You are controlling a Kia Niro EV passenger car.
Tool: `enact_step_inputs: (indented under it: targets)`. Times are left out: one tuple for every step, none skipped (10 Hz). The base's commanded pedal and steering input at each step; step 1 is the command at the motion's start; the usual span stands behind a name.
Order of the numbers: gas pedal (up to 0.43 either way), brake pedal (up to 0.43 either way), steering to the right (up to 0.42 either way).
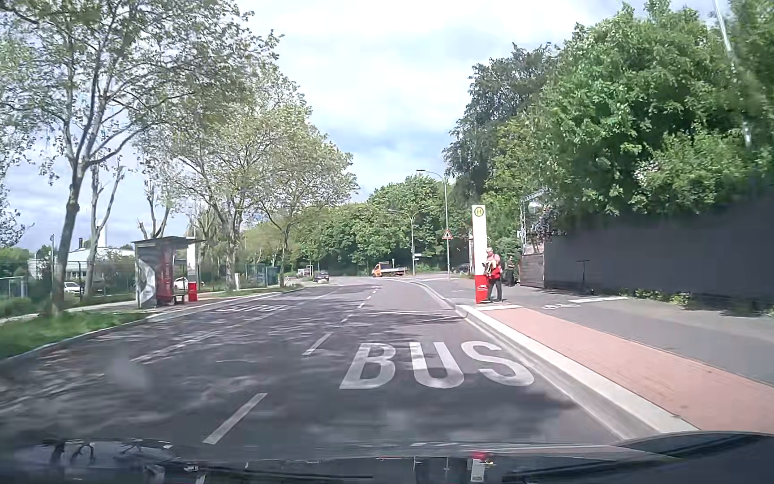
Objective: Follow the waypoints while adhering to traffic rules and regulations
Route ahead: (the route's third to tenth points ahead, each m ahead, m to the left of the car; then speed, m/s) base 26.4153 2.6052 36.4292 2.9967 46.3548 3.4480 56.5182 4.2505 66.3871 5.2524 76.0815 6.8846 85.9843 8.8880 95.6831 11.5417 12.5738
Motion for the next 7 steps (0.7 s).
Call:
enact_step_inputs:
  targets:
    - [0.059,0.000,-0.001]
    - [0.059,0.000,-0.002]
    - [0.059,0.000,-0.001]
    - [0.059,0.000,-0.002]
    - [0.059,0.000,-0.002]
    - [0.059,0.000,-0.002]
    - [0.059,0.000,-0.002]
